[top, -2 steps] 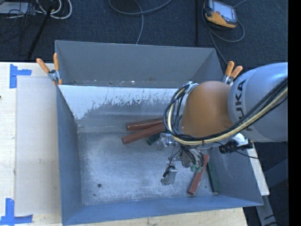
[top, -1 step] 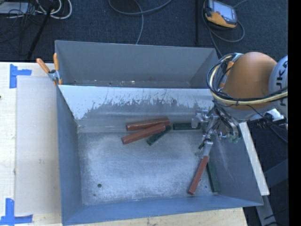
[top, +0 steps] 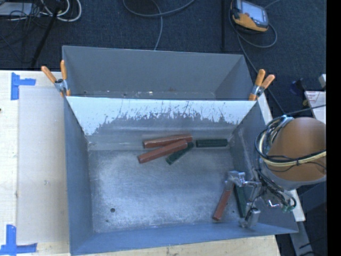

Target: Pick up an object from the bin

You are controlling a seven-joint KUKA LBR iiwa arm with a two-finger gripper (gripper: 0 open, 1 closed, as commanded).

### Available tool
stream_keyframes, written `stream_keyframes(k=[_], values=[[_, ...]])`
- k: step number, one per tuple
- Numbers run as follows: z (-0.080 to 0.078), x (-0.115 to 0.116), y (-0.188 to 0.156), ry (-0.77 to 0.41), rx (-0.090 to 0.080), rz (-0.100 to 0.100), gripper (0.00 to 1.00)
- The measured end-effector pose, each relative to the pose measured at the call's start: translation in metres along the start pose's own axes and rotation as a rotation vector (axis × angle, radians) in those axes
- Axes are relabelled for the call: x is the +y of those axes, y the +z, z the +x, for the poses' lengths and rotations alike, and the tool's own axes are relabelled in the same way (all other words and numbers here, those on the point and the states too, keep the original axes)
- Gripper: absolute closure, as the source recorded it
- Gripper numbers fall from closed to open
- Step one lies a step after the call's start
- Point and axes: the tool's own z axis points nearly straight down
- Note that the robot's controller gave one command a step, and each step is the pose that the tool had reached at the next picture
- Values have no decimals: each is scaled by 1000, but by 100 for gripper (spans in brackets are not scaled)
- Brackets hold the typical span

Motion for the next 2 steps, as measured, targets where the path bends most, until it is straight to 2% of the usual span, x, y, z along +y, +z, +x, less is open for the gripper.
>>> stream_keyframes(k=[1,2], values=[[-30,23,40,-300,-5,1,0],[-30,23,39,-297,-5,0,100]])
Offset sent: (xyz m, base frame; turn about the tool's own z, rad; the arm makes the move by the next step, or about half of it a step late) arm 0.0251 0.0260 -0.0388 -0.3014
